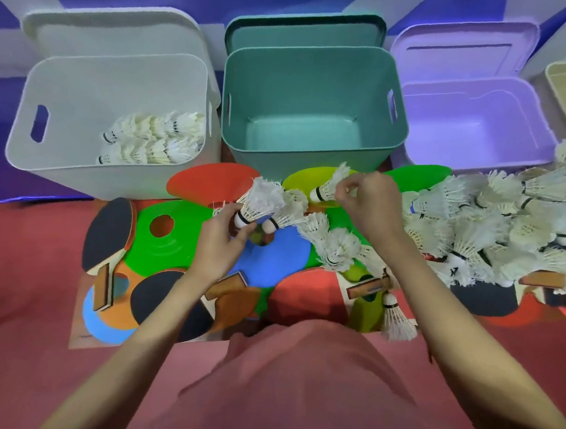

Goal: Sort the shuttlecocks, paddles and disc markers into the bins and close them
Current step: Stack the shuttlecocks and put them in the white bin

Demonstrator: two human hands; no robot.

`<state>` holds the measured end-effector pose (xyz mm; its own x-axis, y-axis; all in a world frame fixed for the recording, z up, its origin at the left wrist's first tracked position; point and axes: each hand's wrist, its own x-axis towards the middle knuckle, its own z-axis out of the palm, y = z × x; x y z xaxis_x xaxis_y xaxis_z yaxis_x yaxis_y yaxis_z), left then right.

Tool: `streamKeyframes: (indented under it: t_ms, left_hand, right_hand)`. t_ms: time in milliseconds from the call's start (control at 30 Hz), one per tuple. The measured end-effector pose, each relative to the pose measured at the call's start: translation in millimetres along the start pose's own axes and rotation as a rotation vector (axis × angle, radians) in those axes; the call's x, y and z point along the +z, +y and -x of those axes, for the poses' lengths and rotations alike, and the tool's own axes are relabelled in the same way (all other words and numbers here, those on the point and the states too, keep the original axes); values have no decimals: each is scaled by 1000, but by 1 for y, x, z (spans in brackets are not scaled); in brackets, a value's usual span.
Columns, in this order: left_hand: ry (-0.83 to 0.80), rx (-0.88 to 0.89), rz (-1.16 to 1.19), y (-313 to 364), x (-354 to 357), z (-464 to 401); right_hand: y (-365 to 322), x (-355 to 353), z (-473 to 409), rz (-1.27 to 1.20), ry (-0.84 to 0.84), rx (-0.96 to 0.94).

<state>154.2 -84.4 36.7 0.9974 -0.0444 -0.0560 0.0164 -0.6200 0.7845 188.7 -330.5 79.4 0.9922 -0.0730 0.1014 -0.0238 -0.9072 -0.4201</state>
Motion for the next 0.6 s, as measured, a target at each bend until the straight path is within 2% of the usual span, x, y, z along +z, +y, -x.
streamKeyframes:
  t_ms: [100, 167, 333, 467, 600]
  left_hand:
    - [-29, 39, -18, 0, -4, -4]
    - [-47, 58, -20, 3, -4, -7]
    - [-153, 109, 16, 9, 2, -16]
    - [-257, 241, 27, 18, 5, -20]
    - [-289, 216, 181, 27, 7, -25]
  right_hand:
    - [-8, -22, 12, -189, 223, -200]
    - [-11, -22, 19, -263, 275, -274]
    - [-21, 1, 34, -440, 118, -338]
    - [-30, 21, 41, -494, -27, -372]
    - [-29, 10, 40, -564, -25, -311]
